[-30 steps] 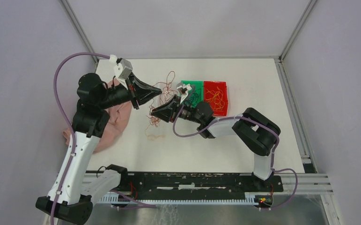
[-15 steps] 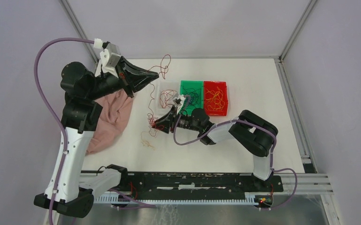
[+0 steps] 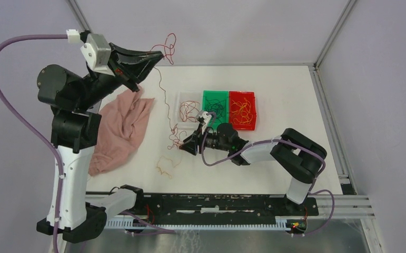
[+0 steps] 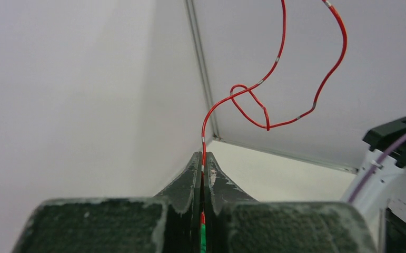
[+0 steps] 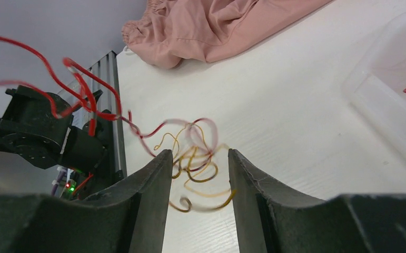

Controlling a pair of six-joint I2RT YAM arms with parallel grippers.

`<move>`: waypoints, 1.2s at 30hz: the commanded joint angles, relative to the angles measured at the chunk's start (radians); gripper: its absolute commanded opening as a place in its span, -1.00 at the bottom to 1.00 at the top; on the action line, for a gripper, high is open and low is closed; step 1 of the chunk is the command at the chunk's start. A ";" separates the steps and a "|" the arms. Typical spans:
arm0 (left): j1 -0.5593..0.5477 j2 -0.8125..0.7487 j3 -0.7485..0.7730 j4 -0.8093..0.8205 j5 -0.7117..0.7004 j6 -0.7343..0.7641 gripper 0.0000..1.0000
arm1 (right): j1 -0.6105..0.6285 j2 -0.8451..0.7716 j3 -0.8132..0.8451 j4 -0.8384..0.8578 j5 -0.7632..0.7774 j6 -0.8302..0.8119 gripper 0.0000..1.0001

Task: Untangle the cables
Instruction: Untie the cable.

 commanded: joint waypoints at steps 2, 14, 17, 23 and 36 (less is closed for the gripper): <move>-0.005 0.042 0.165 0.062 -0.153 0.138 -0.94 | 0.010 -0.050 -0.020 -0.070 0.050 -0.078 -0.02; -0.005 0.087 0.310 0.160 -0.420 0.292 -0.94 | 0.028 -0.102 -0.087 -0.161 0.236 -0.106 -0.06; -0.004 0.106 0.337 0.280 -0.527 0.353 -0.94 | 0.032 -0.113 -0.094 -0.213 0.295 -0.122 -0.05; -0.004 0.191 0.456 0.511 -0.708 0.478 -0.94 | 0.034 -0.107 -0.115 -0.222 0.389 -0.072 -0.06; -0.004 0.179 0.394 0.372 -0.480 0.318 -0.94 | 0.033 -0.199 -0.178 -0.186 0.473 -0.049 0.17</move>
